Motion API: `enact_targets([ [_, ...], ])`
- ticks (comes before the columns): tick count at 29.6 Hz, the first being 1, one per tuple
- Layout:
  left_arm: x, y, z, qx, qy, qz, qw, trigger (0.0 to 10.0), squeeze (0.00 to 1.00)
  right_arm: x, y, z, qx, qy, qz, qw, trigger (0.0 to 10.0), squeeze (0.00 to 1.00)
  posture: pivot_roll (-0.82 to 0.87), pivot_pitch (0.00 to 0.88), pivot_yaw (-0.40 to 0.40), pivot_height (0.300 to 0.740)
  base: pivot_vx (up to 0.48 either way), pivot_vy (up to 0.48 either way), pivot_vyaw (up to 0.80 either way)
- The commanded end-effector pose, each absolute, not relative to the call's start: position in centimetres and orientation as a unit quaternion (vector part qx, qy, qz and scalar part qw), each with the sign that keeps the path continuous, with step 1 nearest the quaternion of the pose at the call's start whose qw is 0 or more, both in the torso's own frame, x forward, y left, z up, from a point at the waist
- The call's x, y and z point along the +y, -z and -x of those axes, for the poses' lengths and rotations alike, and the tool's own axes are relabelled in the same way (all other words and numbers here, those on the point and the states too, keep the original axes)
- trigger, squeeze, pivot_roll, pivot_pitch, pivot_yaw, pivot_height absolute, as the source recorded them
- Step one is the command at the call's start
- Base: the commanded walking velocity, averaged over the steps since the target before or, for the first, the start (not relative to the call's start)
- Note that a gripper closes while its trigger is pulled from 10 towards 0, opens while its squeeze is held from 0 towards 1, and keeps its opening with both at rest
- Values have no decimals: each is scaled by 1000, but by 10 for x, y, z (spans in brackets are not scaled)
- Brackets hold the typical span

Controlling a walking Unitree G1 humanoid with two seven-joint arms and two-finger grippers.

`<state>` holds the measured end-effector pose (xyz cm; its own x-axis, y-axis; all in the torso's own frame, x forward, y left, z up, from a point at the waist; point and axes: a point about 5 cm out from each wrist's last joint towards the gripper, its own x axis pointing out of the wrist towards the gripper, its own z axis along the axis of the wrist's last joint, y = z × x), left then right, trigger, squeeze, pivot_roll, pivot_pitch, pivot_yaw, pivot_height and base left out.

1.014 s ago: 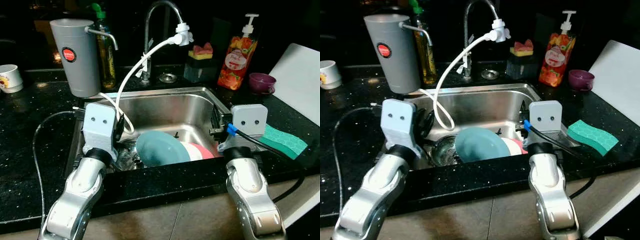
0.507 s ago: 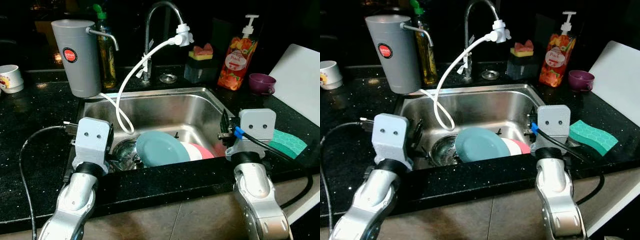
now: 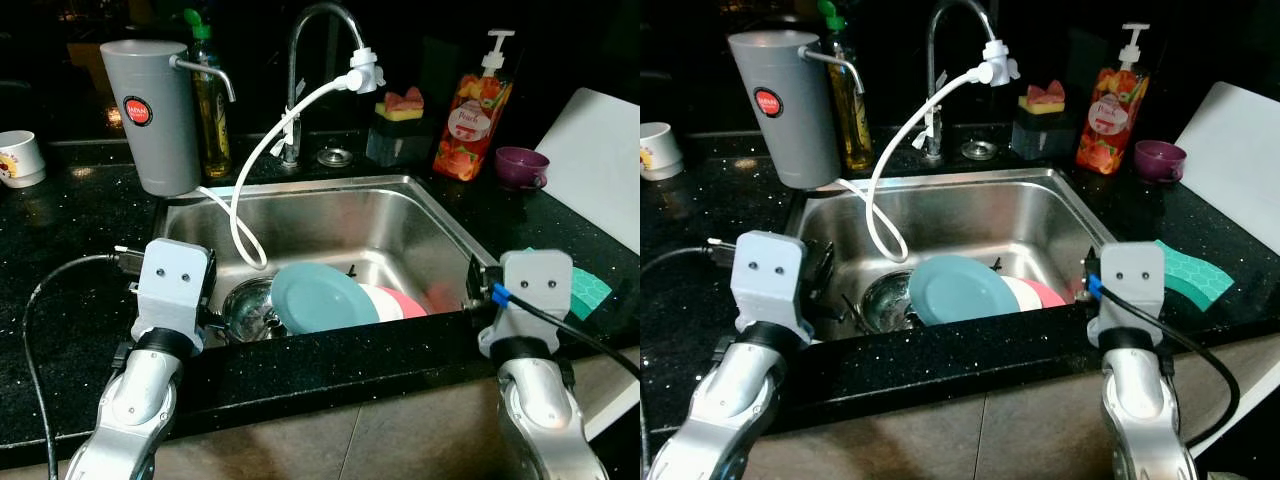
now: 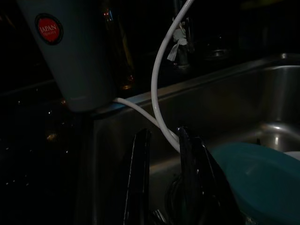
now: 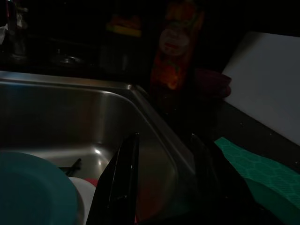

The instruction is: Kitchen organization

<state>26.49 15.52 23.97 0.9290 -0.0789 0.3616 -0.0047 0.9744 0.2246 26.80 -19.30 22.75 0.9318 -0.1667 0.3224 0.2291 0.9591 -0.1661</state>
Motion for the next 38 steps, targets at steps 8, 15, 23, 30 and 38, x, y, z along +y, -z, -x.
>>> enact_targets([
  [8,163,-238,-266,-141,4,54,989,10000,0,-210,-242,-274,-177,144,93,969,10000,0,19,133,-24,740,0,0,0],
  [15,152,-254,-264,-190,53,0,980,10000,0,-204,-253,-281,-196,130,87,968,10000,0,21,134,-31,740,0,0,0],
  [23,143,-260,-268,-198,77,-9,977,10000,0,-198,-256,-287,-196,110,17,974,10000,0,21,135,-32,740,0,0,0],
  [30,134,-266,-272,-223,96,-32,970,10000,0,-197,-259,-289,-201,107,-7,974,10000,0,19,134,-31,740,0,0,0],
  [38,128,-266,-276,-215,102,-25,971,10000,0,-194,-260,-290,-204,100,-12,974,10000,0,18,135,-30,740,0,0,0],
])
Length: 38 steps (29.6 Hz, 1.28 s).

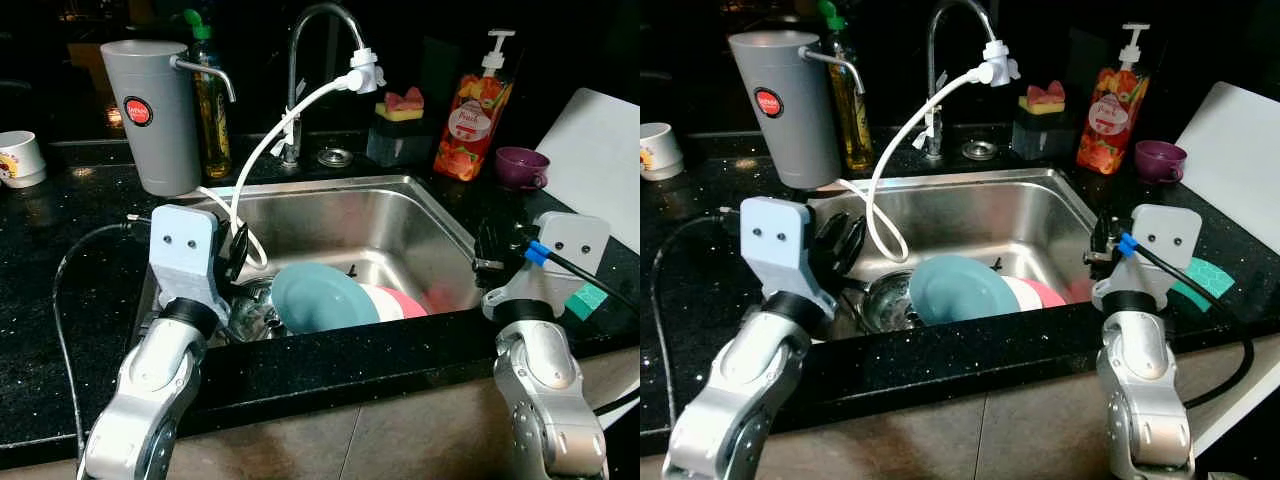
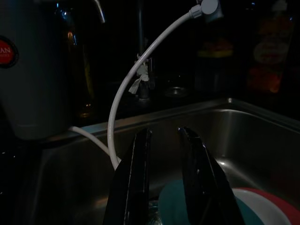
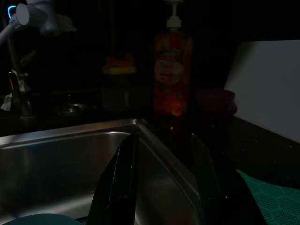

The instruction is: Kitchen organization

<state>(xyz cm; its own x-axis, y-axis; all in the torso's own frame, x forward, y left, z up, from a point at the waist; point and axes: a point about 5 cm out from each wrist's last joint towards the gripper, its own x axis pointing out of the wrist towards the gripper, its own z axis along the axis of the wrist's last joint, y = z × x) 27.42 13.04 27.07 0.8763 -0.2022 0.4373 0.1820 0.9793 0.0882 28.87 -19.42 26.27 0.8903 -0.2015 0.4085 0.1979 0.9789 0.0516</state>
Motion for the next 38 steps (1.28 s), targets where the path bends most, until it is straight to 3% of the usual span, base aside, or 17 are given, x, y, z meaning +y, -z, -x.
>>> enact_targets([
  [1,128,-266,-277,-214,102,-25,971,10000,0,-194,-260,-290,-203,99,-14,974,10000,0,18,135,-30,740,0,0,0],
  [38,123,-263,-279,-219,109,-37,969,10000,0,-193,-259,-290,-203,103,-6,974,10000,0,17,127,-28,740,0,0,0],
])
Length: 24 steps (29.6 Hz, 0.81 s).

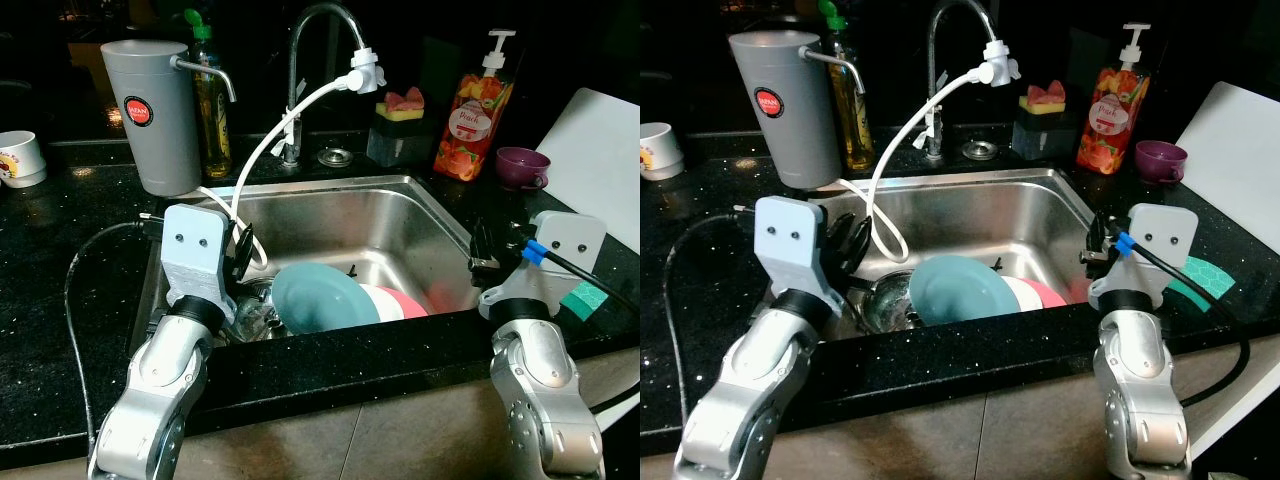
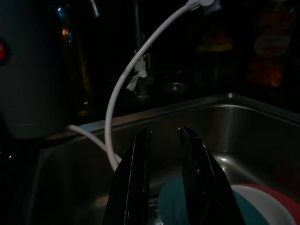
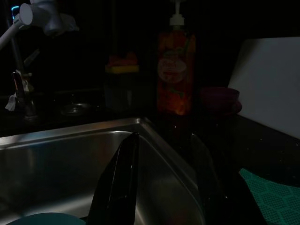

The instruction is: Kitchen organization

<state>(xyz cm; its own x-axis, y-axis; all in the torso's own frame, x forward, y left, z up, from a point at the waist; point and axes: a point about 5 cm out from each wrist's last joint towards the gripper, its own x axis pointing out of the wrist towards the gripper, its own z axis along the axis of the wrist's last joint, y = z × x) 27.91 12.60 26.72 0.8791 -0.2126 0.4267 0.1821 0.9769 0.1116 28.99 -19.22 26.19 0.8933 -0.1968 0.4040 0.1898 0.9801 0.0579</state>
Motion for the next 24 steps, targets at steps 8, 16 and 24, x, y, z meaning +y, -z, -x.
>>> enact_targets([
  [8,122,-262,-279,-219,114,-41,968,10000,0,-218,-260,-281,-216,165,77,959,10000,0,13,125,-30,740,0,0,0],
  [16,122,-261,-281,-219,116,-43,968,10000,0,-269,-267,-261,-220,302,181,910,10000,0,0,126,-20,740,0,0,0],
  [24,122,-260,-283,-218,119,-44,968,10000,0,-335,-264,-233,-182,423,240,855,10000,0,-8,131,-15,740,0,0,0],
])
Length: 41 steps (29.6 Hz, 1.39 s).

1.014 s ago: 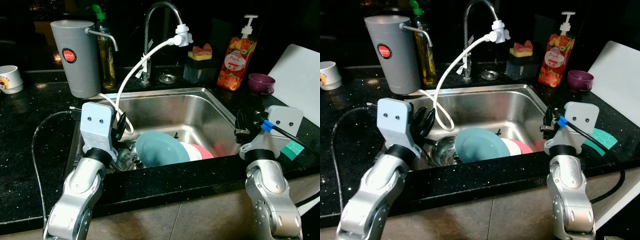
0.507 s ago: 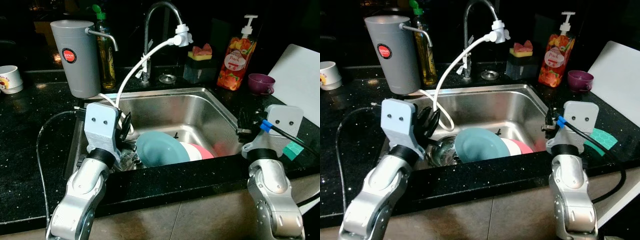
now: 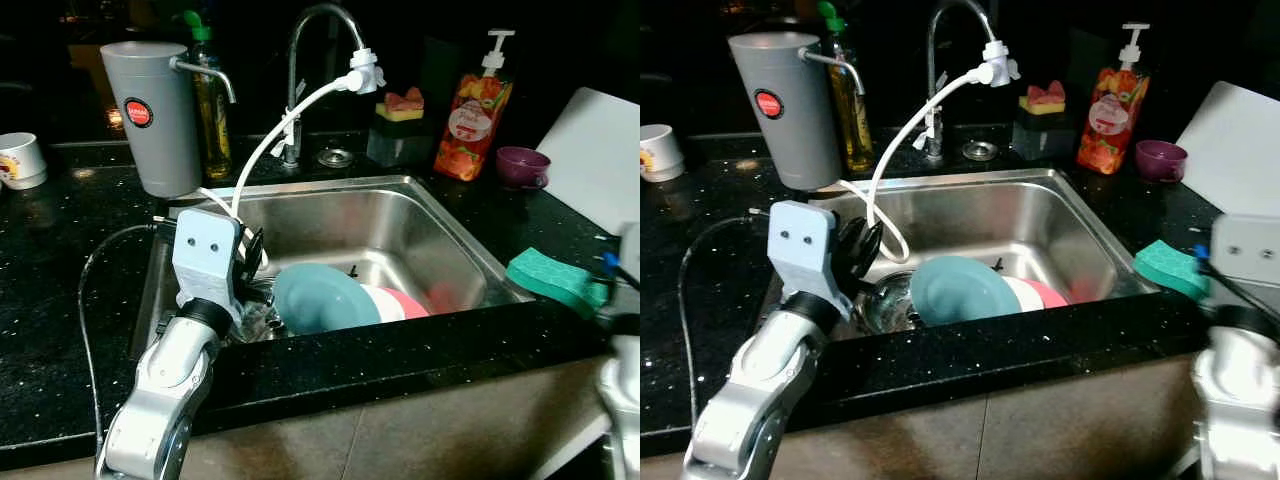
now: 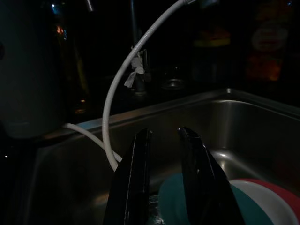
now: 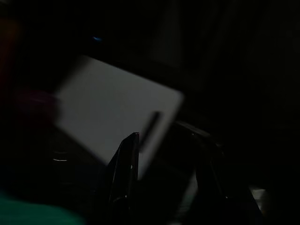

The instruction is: Kitchen organization

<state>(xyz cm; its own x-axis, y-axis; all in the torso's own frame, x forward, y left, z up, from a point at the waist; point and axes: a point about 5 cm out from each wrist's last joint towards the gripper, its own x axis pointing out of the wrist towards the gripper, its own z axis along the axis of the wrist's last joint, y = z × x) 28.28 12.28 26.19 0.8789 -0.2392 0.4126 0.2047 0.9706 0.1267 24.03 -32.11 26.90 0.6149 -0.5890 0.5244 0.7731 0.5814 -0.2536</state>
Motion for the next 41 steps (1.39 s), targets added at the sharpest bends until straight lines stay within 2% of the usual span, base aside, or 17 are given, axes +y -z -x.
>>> enact_targets([
  [1,122,-260,-283,-218,119,-44,968,10000,0,-342,-261,-230,-174,434,244,850,10000,0,-8,131,-15,740,0,0,0],
  [5,122,-260,-283,-218,119,-44,968,10000,0,-369,-234,-216,-113,474,244,838,10000,0,-8,131,-15,740,0,0,0],
  [8,121,-260,-284,-219,118,-43,968,10000,0,-388,-184,-199,-20,490,231,840,10000,0,-16,136,-21,740,0,0,0],
  [12,121,-261,-284,-220,117,-42,968,10000,0,-389,-146,-188,42,487,235,840,10000,0,-16,137,-24,740,0,0,0],
  [14,121,-261,-285,-221,116,-42,967,10000,0,-386,-117,-180,89,482,235,840,10000,0,-14,137,-25,740,0,0,0],
  [15,121,-261,-285,-223,116,-42,967,10000,0,-380,-84,-170,149,458,231,845,10000,0,-13,136,-25,740,0,0,0],
  [20,121,-262,-285,-224,116,-42,967,10000,0,-375,-60,-162,191,441,213,851,10000,0,-13,136,-25,740,0,0,0],
  [23,121,-263,-285,-226,114,-42,967,10000,0,-342,0,-153,306,329,159,879,10000,0,-13,136,-27,740,0,0,0],
  [25,121,-263,-285,-226,114,-42,966,10000,0,-331,14,-150,332,300,146,882,10000,0,-13,136,-27,740,0,0,0],
  [26,121,-263,-285,-227,113,-41,967,10000,0,-317,28,-149,359,259,128,887,10000,0,-13,136,-27,740,0,0,0],
  [28,121,-263,-285,-227,112,-40,967,10000,0,-307,38,-147,378,227,122,889,10000,0,-13,136,-27,740,0,0,0],
  [29,120,-263,-285,-227,112,-40,967,10000,0,-291,53,-145,416,180,106,885,10000,0,-11,136,-29,740,0,0,0],
  [30,120,-263,-285,-227,112,-40,967,10000,0,-291,53,-145,416,180,106,885,10000,0,-11,136,-29,740,0,0,0],
  [31,120,-263,-285,-229,111,-39,966,10000,0,-273,68,-139,458,130,65,877,10000,0,-12,133,-33,740,0,0,0],
  [35,119,-263,-285,-230,109,-38,966,10000,0,-262,77,-135,484,98,55,868,10000,0,-9,132,-36,740,0,0,0],
  [38,118,-264,-285,-232,106,-35,966,10000,0,-254,86,-129,512,75,86,852,10000,0,-9,133,-40,740,0,0,0],
  [41,118,-264,-285,-232,105,-34,966,10000,0,-251,88,-131,512,58,96,852,10000,0,-3,133,-46,740,0,0,0],
])
